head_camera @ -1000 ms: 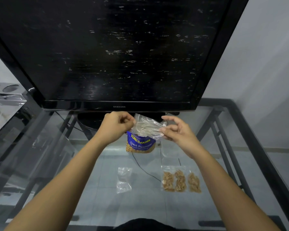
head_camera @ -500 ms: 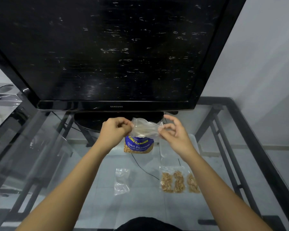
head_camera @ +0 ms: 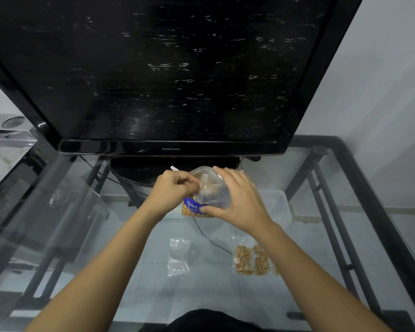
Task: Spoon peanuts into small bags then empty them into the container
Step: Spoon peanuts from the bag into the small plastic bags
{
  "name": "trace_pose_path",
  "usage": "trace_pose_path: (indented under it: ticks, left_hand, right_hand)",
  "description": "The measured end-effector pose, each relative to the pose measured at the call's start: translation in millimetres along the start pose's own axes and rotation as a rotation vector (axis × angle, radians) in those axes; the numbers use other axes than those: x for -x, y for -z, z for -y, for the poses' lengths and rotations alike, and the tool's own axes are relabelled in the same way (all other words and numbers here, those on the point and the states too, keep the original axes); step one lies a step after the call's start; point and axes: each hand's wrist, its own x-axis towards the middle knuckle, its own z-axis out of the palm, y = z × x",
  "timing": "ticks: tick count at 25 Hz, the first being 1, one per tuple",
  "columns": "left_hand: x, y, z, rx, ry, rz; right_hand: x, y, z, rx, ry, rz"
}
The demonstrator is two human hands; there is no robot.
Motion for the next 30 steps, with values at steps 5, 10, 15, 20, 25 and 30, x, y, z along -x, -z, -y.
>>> trace_pose_path:
  ticks: [5,10,15,20,25,30]
  left_hand:
    - [-5,-3,5,0.037,0.025,0.081]
    - [-9,-8,10,0.042,0.036,0.103]
    - [-13,-14,16,0.100,-0.012,0.082]
    - [-45,-5,43,-0.061,0.119,-0.534]
    - [-61,-2,44,-0.126,0.016,-0.279]
    - [-53,7,27,-0.476,-0.493,-0.202]
  right_hand:
    - [6,-14,-5,-0.113,-0.006,-0.098]
    - [5,-14,-10,-0.174,-0.017,-0.061]
    - [6,-21,-18,-0.349,-0.130,-0.130]
    - [11,-30,-34,-0.411,-0.272,-0.177]
    - [-1,-36,-45,-0.454,-0.363,-0.084]
    - [-2,-41,-51,-0.480,-0.372,-0.066]
